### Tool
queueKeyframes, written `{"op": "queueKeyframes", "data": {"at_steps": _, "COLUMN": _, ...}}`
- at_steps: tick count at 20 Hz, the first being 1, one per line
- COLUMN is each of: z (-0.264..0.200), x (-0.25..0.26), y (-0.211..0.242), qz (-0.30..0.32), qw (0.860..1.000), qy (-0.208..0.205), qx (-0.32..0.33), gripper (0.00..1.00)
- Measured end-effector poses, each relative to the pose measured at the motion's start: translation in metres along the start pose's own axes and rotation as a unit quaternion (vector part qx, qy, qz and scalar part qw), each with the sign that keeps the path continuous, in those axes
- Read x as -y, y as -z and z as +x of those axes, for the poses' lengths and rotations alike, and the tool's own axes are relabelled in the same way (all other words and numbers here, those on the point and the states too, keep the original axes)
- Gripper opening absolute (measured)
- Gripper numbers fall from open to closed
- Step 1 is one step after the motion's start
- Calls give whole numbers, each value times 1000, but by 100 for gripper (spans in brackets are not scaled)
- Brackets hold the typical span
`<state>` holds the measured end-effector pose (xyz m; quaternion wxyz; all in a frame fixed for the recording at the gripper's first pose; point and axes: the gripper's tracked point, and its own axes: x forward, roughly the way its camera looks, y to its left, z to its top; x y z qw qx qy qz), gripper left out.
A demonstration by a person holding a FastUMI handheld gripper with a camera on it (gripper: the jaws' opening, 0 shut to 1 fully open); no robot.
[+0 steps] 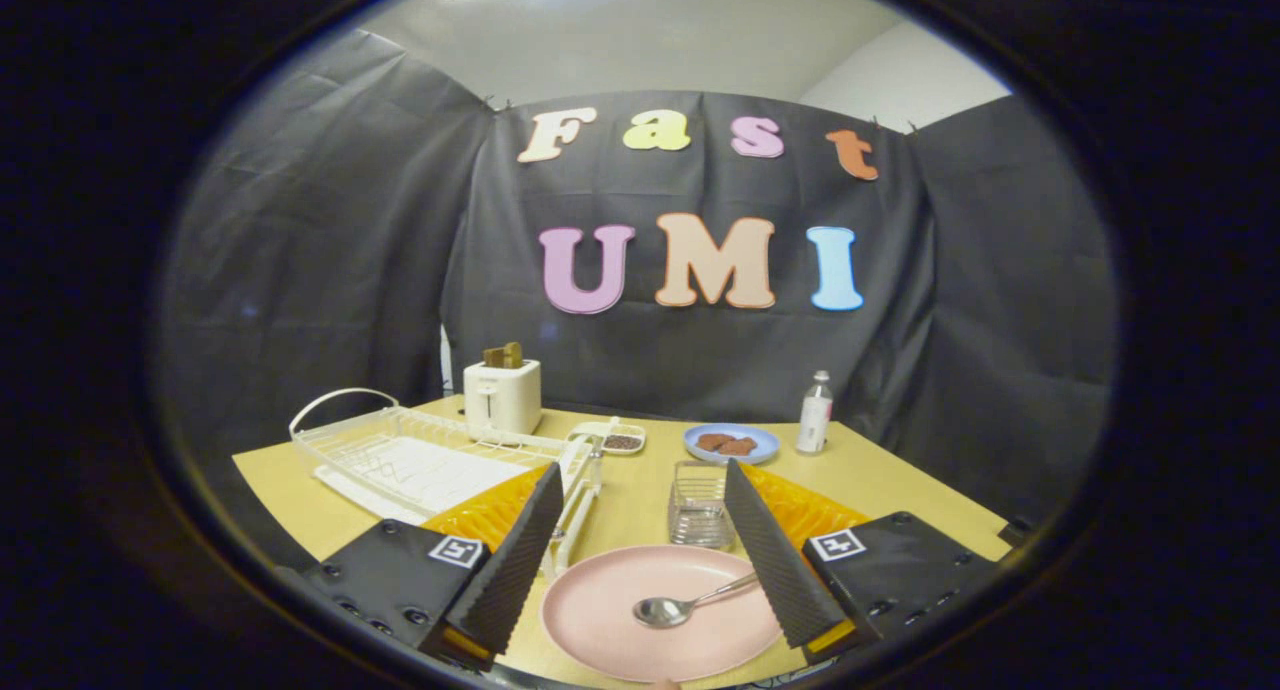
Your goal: Take the plate from the dish rack, then take the spoon from the basket and place it into the plate.
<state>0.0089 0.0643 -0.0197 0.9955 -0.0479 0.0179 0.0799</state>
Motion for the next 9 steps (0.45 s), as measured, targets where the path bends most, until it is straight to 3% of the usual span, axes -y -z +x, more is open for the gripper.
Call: {"op": "queueKeyframes", "data": {"at_steps": 9, "z": 0, "x": -27, "y": 10, "qz": 7, "qw": 999, "qy": -36, "qx": -2, "gripper": 100}}
